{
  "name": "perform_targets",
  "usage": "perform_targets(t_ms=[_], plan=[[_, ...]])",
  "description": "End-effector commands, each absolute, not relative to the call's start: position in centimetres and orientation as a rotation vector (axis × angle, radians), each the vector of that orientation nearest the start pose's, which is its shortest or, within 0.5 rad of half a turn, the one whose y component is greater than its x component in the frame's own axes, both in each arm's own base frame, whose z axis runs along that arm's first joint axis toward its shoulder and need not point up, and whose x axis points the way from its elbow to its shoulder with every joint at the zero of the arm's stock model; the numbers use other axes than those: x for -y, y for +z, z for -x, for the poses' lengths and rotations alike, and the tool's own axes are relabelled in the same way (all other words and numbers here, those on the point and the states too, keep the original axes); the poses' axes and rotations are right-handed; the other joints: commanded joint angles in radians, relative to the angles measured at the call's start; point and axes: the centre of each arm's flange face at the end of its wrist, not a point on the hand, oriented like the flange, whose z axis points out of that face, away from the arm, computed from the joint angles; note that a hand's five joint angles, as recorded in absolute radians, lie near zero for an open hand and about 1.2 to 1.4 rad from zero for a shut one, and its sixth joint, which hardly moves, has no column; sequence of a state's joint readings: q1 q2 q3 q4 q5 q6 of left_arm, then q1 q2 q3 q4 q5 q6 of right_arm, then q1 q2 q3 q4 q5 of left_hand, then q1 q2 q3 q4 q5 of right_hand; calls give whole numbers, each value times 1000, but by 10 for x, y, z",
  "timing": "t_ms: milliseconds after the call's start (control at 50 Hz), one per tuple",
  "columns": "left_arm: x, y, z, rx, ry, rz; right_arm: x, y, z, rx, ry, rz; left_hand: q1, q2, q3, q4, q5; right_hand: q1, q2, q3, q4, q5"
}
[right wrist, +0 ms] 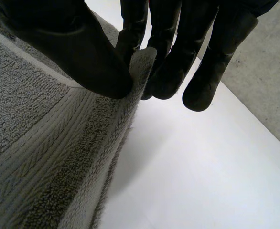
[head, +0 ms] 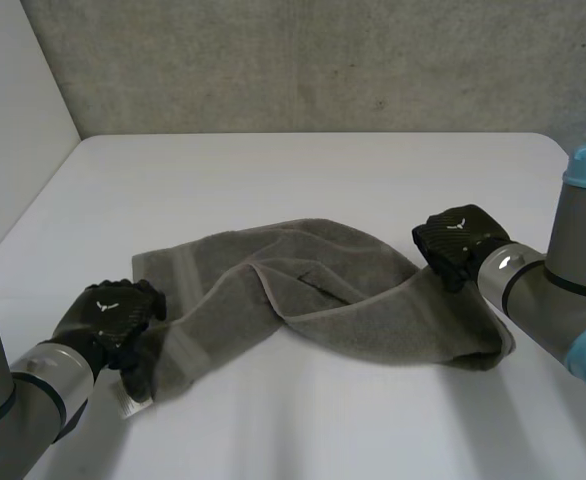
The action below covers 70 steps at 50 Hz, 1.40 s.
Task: Fold the towel.
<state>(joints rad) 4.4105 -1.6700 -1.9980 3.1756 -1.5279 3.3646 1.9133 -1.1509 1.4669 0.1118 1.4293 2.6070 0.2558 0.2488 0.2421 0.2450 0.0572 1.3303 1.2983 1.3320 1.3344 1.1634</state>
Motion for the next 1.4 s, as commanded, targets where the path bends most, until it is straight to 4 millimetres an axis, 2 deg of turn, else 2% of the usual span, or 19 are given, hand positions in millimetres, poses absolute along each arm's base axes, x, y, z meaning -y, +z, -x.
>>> perform_targets(t_ms=[20,240,380,420,440,480,500,540,560,600,620,700,860,880,900,980,1000,1040,1400], plan=[[206,166,204,-2635,-1679,-747,281,193,-243,-2337,-1702,1200,-72,-65,-58,-61,-48,66,98,64,62,58],[228,147,197,-2690,-1553,-691,282,190,-237,-2348,-1680,1187,-7,0,7,4,17,66,98,64,62,58],[231,144,193,-2714,-1500,-672,283,191,-235,-2346,-1685,1185,195,203,209,206,220,66,98,64,62,58],[234,146,193,-2705,-1514,-666,285,194,-233,-2343,-1700,1182,370,377,384,381,395,66,98,64,62,58],[234,146,193,-2705,-1514,-666,285,194,-233,-2343,-1700,1182,372,379,385,382,396,66,98,64,62,58],[234,148,192,-2701,-1522,-662,285,199,-231,-2334,-1717,1180,629,636,642,640,653,66,98,64,62,58],[234,148,192,-2701,-1522,-662,285,199,-231,-2334,-1717,1180,630,637,644,641,654,66,98,64,62,58],[234,150,193,-2697,-1532,-665,285,200,-231,-2332,-1722,1179,922,929,936,933,946,66,98,64,62,58],[234,150,193,-2697,-1532,-665,285,200,-231,-2332,-1722,1179,924,931,937,934,948,66,98,64,62,58],[233,149,193,-2704,-1522,-670,284,201,-231,-2330,-1726,1179,1137,1144,1150,1147,1161,66,98,64,62,58],[232,148,193,-2709,-1514,-673,284,203,-231,-2329,-1730,1177,1140,1147,1154,1151,1164,66,98,64,62,58],[230,149,194,-2722,-1497,-684,283,207,-230,-2321,-1745,1175,1140,1147,1154,1151,1165,66,98,64,62,58],[233,161,195,-2695,-1541,-683,280,239,-227,-2253,-1860,1151,1140,1147,1154,1151,1165,66,98,64,62,58],[234,165,195,-2682,-1559,-681,279,244,-225,-2244,-1878,1143,1019,1026,1032,1030,1043,66,98,64,62,58],[233,166,194,-2675,-1562,-687,279,246,-224,-2236,-1888,1141,547,554,560,557,571,66,98,64,62,58],[229,165,196,-2662,-1560,-709,278,244,-225,-2231,-1873,1146,363,370,377,374,387,66,98,64,62,58],[229,164,195,-2664,-1551,-711,276,242,-226,-2233,-1860,1152,217,225,231,228,242,66,98,64,62,58],[229,162,196,-2667,-1547,-713,276,242,-226,-2232,-1857,1153,161,168,175,172,185,66,98,64,62,58],[235,145,193,-2716,-1450,-700,276,231,-225,-2253,-1817,1166,169,176,183,180,193,66,98,64,62,58]])
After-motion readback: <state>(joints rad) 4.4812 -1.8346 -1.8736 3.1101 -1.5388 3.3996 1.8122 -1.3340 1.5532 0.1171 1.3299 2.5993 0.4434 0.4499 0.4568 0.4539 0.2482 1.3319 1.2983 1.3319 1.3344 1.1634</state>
